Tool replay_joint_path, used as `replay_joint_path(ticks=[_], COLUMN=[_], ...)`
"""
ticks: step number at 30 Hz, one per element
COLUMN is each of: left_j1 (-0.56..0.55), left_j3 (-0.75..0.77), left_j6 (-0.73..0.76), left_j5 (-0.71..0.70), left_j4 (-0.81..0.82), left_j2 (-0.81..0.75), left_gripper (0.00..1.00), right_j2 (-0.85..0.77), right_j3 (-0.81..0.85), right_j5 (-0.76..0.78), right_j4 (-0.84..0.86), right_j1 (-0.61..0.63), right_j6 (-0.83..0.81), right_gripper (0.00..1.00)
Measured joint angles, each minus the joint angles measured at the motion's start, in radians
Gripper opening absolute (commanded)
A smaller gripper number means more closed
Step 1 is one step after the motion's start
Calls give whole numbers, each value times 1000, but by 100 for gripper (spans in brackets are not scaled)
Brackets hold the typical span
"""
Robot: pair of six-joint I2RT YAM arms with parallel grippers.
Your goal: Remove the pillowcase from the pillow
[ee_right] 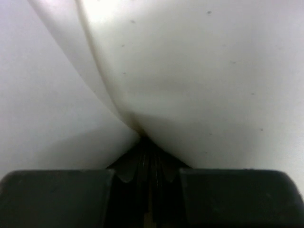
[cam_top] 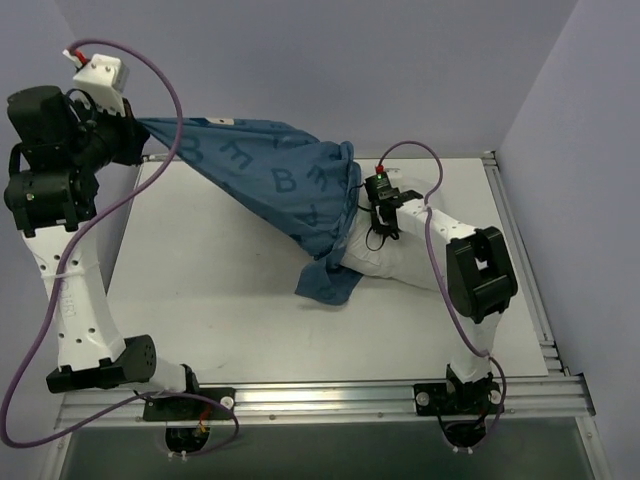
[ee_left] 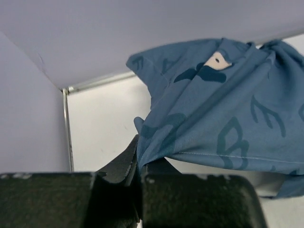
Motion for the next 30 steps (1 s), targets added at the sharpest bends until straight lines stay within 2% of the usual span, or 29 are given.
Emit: replay_joint_path(ticks=[5,7,13,18,27,30], left_j1=[-3,-5,36,201,234,277], left_j3=[415,510,565,586,585,585], left_j6=[-45,-54,-82,-117,-115,-114], left_j5=[0,-4,-45,-41,-48,-48], left_j4=[-132,-164,-192,-204,-196,-196], left_j2=[166,211,244,258,249,249], left_gripper=[2,2,2,2,2,2], right_j2=[-7,-17,-24,-26,-30,-42], right_j3=[-36,-48,-56,-47,-45,-46], right_j5=[-28,-60,-137,-210,-322,-381], right_j4=[58,77,116,119,119,118], right_j1=[-51,-79,-144,-198,-261,-321], right_j6=[6,6,0,-5,-5,-1], right_gripper=[0,0,0,0,0,0])
